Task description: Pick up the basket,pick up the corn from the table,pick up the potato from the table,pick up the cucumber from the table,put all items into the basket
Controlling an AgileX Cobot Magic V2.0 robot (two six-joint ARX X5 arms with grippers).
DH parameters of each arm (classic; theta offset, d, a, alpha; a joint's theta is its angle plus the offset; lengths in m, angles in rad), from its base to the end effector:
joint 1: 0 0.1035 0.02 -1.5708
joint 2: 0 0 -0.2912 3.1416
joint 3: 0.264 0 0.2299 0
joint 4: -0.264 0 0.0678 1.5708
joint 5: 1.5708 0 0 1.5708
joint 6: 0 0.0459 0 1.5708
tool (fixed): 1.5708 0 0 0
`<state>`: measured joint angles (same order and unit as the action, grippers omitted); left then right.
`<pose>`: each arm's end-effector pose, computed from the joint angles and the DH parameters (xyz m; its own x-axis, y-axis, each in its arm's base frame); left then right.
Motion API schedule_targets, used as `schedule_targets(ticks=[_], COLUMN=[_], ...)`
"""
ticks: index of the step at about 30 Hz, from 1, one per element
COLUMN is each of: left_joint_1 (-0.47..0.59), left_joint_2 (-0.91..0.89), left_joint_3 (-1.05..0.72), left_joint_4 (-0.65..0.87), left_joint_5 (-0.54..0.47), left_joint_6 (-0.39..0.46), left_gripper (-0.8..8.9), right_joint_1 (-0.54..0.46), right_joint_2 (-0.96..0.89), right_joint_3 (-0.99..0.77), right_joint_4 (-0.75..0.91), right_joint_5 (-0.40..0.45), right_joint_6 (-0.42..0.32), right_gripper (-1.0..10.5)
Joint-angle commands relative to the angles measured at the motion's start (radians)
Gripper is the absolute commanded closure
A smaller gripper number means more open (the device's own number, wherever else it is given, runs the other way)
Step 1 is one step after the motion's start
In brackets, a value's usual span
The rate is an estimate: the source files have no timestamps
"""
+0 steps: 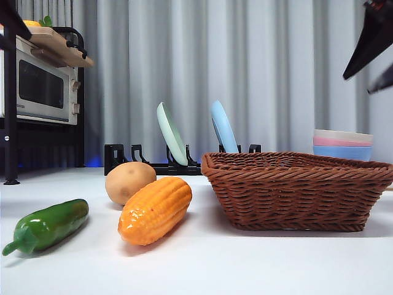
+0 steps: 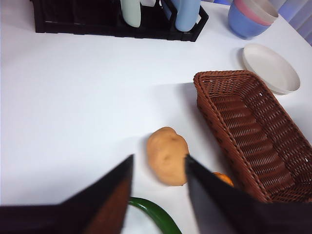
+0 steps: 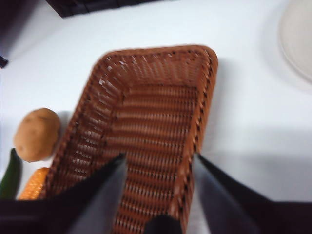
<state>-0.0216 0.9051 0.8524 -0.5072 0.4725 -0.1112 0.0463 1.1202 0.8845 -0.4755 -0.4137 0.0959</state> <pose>0.1565 -0.0243 0.3230 0.7445 -0.4713 -0.4729 0.3433 0.8777 -0.3342 0.2051 0.0280 0.3005 0.6743 0.4337 -0.5977 -0.2826 0.8993 0.3337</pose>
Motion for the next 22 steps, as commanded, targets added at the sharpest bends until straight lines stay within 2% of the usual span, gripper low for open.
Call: schedule_targets(ticks=[1, 5, 13, 20, 22], left_joint_1=[0.000, -0.001, -0.006, -0.006, -0.006], left_joint_2=[0.002, 0.002, 0.002, 0.003, 0.003], left_joint_3=[0.001, 0.001, 0.001, 0.001, 0.001], left_joint_4=[0.013, 0.028, 0.026, 0.015, 0.012], left_joint_5=[0.005, 0.004, 0.003, 0.002, 0.002], left_joint_6=[0.006, 0.006, 0.006, 0.006, 0.006], left_gripper=[4.39, 4.39, 4.39, 4.39, 4.39], right_joint_1=[0.000, 0.001, 0.001, 0.017, 0.025], right_joint_2=[0.037, 0.112, 0.348, 0.523, 0.548], right_joint_3=[0.003, 0.015, 0.107, 0.149, 0.149], right_joint_4=[0.015, 0.042, 0.040, 0.042, 0.041], right_joint_5=[0.005, 0.005, 0.007, -0.035, -0.060], right_joint_6=[-0.014, -0.015, -0.015, -0.015, -0.014], right_gripper=[4.4, 4.8, 4.8, 4.8, 5.6])
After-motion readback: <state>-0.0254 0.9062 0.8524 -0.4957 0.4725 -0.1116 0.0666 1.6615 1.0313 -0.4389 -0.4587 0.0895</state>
